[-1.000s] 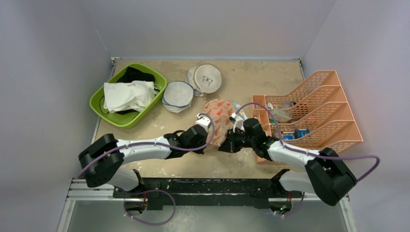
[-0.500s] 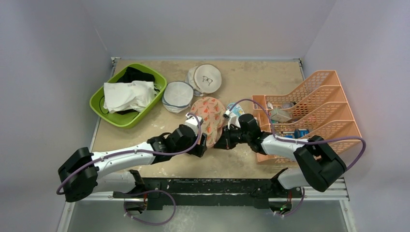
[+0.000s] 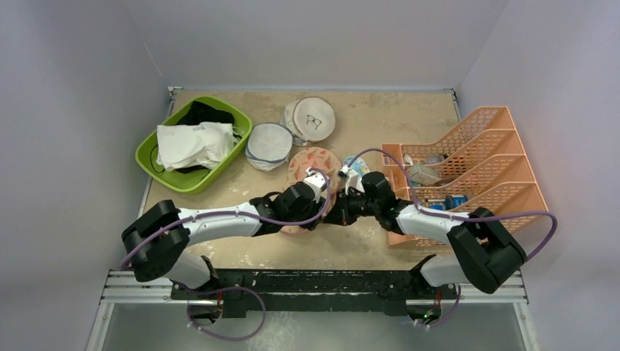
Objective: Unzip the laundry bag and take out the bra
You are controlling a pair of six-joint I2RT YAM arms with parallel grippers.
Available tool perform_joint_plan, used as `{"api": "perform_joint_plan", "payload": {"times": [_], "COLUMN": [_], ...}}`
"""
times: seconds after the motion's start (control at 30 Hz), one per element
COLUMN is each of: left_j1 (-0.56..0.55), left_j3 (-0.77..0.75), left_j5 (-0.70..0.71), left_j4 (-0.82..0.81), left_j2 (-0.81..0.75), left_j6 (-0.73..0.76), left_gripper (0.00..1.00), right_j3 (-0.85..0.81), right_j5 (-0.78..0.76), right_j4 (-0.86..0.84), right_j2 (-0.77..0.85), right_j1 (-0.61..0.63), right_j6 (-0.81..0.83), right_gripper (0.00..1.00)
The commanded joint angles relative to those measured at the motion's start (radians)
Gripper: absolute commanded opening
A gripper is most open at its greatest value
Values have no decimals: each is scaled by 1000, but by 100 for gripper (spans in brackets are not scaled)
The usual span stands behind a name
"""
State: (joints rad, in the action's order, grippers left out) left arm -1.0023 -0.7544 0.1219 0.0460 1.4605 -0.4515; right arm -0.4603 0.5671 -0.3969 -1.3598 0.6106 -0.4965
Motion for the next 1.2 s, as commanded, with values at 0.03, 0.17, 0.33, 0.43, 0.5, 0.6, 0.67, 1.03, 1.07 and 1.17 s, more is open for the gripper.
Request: {"api": "perform_joint_plan", "payload": {"times": [0.03,0.17,0.33,0.43,0.5,0.6,0.67,1.03,1.07,1.17], "left_j1": [3,2,2,3,2,2,3,6,5,5], "left_j3": [-18,-2,30,49,54,60,73,119,117,112], "left_j5": [11,49,82,93,104,132,154,240,231,197], "left_j4": [-16,9,33,36,50,80,90,137,137,128], "left_j2": [1,-3,-46,-82,-100,-133,-161,-246,-244,-238], "left_j6": [19,19,-2,-14,-18,-31,-41,-92,-93,-95], "left_gripper": [29,17,9,3,0,0,0,0,0,0], "right_j3": [-35,-54,-71,-84,-92,-93,-86,-127,-125,-111], "right_j5": [-12,-50,-29,-43,-70,-118,-156,-195,-168,-103], "right_j4": [-11,31,29,4,10,33,45,59,44,-3], "right_j2": [22,5,-42,-68,-72,-57,-37,-70,-74,-87], "right_j1": [2,3,1,1,1,-3,-14,-74,-71,-67], "right_j6": [29,61,32,16,9,5,3,96,96,83], "right_gripper": [0,0,0,0,0,0,0,0,0,0]}}
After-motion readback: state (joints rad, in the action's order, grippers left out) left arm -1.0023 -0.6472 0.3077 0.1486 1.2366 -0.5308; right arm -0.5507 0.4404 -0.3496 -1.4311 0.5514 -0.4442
